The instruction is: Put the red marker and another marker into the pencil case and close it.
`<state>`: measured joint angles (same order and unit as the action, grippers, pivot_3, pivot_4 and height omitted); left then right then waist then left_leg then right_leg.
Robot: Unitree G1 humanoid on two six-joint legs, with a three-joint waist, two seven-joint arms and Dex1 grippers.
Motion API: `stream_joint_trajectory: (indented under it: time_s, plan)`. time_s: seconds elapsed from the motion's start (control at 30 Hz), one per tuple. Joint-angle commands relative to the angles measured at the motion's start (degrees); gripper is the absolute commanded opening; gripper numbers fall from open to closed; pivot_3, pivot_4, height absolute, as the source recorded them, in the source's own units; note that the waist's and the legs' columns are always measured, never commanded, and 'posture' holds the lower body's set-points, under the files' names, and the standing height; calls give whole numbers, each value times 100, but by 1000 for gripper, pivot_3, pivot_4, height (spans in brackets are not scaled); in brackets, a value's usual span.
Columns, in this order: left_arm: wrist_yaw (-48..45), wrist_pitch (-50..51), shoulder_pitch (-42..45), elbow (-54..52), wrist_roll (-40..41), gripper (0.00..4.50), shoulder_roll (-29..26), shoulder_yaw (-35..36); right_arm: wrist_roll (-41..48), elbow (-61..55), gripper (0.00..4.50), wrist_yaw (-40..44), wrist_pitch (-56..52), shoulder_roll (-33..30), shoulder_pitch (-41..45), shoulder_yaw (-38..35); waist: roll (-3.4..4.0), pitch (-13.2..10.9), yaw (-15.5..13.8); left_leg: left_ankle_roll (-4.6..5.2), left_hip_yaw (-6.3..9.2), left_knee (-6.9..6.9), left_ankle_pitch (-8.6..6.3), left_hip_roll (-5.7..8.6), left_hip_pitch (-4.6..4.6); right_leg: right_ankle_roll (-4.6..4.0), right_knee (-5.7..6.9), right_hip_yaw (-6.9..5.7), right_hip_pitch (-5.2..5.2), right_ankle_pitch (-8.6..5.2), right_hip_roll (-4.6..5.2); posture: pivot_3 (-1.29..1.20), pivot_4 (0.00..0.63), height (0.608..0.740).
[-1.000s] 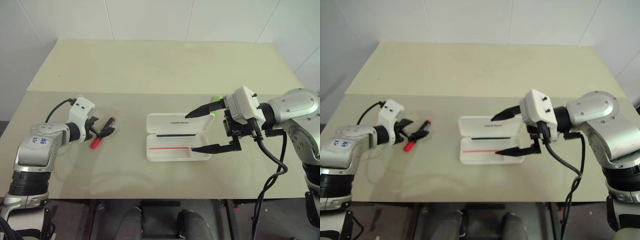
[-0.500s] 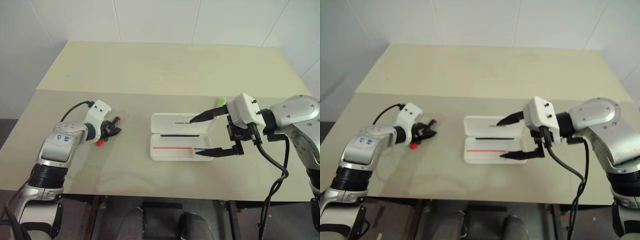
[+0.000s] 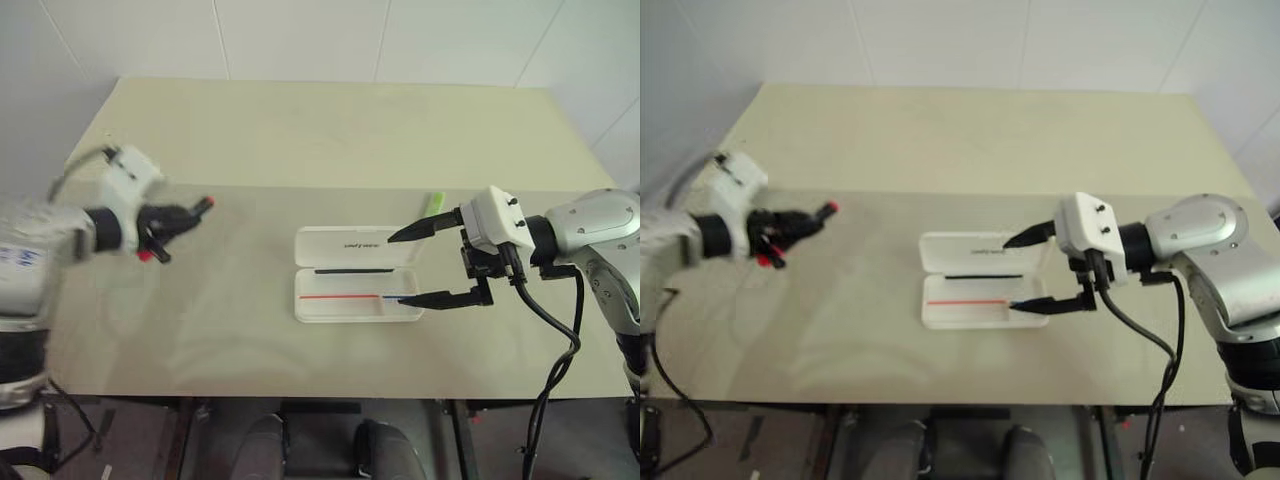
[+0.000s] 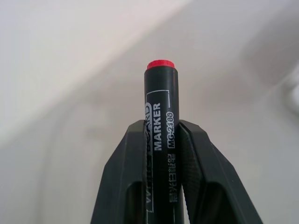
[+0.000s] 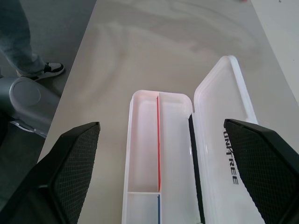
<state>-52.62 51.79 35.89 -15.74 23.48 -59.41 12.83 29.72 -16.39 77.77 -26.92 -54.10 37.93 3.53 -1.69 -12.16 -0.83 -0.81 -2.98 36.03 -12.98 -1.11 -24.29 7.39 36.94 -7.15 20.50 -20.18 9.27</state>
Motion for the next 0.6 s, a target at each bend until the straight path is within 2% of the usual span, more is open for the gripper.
stream_joint_trajectory:
  time_s: [0.03, 0.1, 0.2, 0.37, 0.5, 0.6]
  plan:
    - [-673, 12, -147, -1136, 770, 598, -144, -161, 145, -58, 4500, 115, -18, -165, 107, -283, 7, -2, -34, 1, -2, 0, -2, 1, 1, 1, 0, 4, -1, 0, 1, 0, 150, 740]
    - [-685, 34, -356, -1556, 932, 598, -44, -480, 144, -70, 4500, 102, -31, -183, 109, -296, 9, -3, -42, 1, -6, 1, -3, 0, 5, 1, 0, 8, -1, 0, 0, 0, 150, 740]
    - [-164, 95, -198, -1781, 782, 598, 596, -1298, 163, -145, 4500, 56, -59, -245, 35, -365, 13, -3, -66, 1, -6, 6, -2, -3, 7, 0, 1, 10, 2, 0, -5, 0, 150, 740]
    - [469, 64, 338, -1650, 295, 598, 1417, -2286, 246, -293, 4500, 34, -126, -356, -119, -531, 8, -6, -67, 3, -6, 9, -4, -2, 0, 2, 5, 9, 0, 1, -5, 0, 150, 740]
    - [540, -367, 628, -1242, -442, 598, 1708, -3249, 315, -395, 4500, 7, -185, -411, -198, -629, 9, -5, -58, 3, -10, 10, -4, -2, 3, 1, 5, 12, 0, 1, -5, 0, 150, 740]
    - [547, -557, 834, -863, -714, 598, 2062, -3611, 328, -439, 4500, -27, -191, -420, -254, -654, 8, -5, -61, 3, -10, 16, -4, -3, 7, 1, 0, 13, 0, 1, -6, 0, 150, 740]
